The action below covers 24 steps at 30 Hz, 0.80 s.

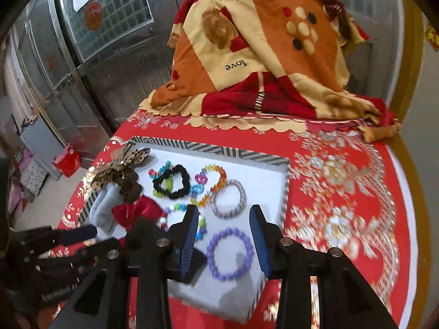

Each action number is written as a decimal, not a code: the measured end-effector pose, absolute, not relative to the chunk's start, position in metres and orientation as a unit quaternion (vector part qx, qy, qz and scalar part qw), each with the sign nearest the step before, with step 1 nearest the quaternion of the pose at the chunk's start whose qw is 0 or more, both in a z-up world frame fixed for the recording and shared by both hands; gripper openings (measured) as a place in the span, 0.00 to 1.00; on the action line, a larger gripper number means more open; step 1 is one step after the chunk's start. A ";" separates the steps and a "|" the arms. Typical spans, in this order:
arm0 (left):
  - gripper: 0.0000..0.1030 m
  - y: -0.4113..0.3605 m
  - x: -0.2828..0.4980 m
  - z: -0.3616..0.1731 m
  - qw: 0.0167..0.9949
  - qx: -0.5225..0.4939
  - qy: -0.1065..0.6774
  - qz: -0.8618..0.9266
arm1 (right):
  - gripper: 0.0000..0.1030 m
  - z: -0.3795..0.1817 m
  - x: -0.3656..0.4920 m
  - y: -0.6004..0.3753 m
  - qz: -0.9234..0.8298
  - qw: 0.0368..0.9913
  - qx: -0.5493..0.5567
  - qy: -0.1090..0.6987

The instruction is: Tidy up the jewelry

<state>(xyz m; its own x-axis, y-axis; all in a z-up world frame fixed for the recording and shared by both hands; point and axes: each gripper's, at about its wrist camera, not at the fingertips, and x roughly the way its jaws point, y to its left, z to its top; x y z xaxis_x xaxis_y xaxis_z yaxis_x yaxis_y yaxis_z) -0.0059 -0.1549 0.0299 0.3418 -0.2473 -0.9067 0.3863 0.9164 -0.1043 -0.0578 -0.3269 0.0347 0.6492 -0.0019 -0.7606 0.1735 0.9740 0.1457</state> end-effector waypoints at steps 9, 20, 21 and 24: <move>0.45 -0.132 -0.032 0.063 0.853 0.080 0.484 -0.181 | 0.36 0.047 -0.107 -0.297 -0.061 0.899 0.121 0.417; 0.45 -0.108 -0.053 0.087 0.870 0.089 0.451 -0.180 | 0.39 0.063 -0.141 -0.265 -0.059 0.907 0.131 0.395; 0.45 -0.106 -0.055 0.089 0.871 0.089 0.449 -0.180 | 0.39 0.064 -0.143 -0.264 -0.060 0.908 0.132 0.394; 0.45 -0.103 -0.060 0.096 0.877 0.095 0.436 -0.179 | 0.40 0.069 -0.148 -0.262 -0.063 0.910 0.133 0.388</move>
